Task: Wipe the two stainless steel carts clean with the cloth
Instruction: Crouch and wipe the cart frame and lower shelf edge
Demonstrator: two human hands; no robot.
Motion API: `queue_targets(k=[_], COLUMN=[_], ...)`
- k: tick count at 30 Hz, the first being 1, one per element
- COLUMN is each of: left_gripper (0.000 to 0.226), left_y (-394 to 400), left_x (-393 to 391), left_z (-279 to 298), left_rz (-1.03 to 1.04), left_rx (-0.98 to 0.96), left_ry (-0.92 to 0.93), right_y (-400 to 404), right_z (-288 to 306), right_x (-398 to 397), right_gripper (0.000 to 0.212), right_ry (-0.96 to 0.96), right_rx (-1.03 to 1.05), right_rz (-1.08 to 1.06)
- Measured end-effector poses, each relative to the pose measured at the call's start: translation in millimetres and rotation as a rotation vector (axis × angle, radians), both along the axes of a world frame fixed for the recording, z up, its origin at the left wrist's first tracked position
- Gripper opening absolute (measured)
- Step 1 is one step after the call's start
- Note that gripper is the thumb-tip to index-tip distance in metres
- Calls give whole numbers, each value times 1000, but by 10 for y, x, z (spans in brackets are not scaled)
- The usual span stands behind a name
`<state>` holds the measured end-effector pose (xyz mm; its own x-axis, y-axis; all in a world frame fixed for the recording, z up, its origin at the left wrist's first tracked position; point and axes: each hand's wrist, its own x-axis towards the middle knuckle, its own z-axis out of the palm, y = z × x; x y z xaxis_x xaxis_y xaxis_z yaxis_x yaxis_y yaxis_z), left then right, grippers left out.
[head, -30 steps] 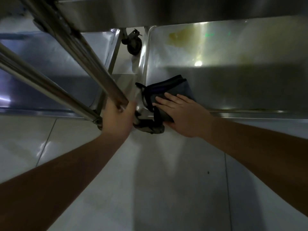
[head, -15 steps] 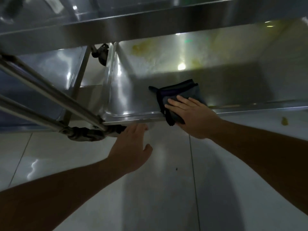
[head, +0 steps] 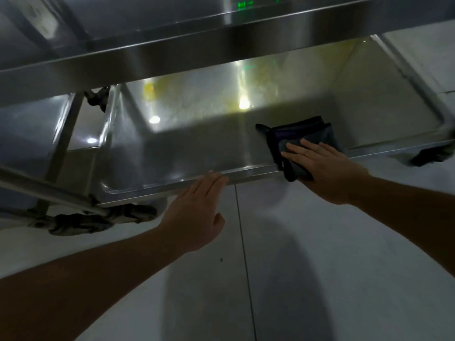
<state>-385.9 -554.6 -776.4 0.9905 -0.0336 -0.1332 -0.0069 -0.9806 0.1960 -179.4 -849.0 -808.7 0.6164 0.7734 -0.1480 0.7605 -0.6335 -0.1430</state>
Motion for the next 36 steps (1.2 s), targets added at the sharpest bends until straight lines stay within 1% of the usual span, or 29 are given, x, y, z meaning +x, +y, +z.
queue_targets(k=[7, 10, 14, 18, 22, 24, 28, 32, 36], left_gripper=[94, 88, 81, 80, 80, 80, 83, 85, 88], left_y=[-454, -657, -1034, -1502, -1890, -1995, -1949, -1901, -1900], left_x=[377, 574, 931, 1245, 1562, 1693, 1749, 1723, 1743], left_z=[-84, -140, -197, -219, -239, -265, -329, -343, -325], left_rz=[-143, -187, -176, -201, -232, -265, -335, -353, -362], left_rx=[37, 20, 31, 25, -34, -5, 78, 67, 64], left_ry=[-38, -54, -78, -115, -100, -115, -119, -169, -167], right_y=[-580, -825, -1097, -1376, -1653, -1757, -1839, -1673, -1506], right_z=[12, 14, 42, 49, 30, 3, -18, 2, 37], right_x=[240, 325, 429, 517, 620, 662, 748, 863, 1238], right_gripper=[66, 66, 68, 71, 75, 76, 84, 92, 83], right_ry=[11, 13, 15, 8, -2, -15, -12, 61, 90], right_rx=[-12, -5, -6, -18, -28, -32, -20, -42, -28], right_rz=[-77, -135, -185, -241, -336, -387, -547, -658, -777])
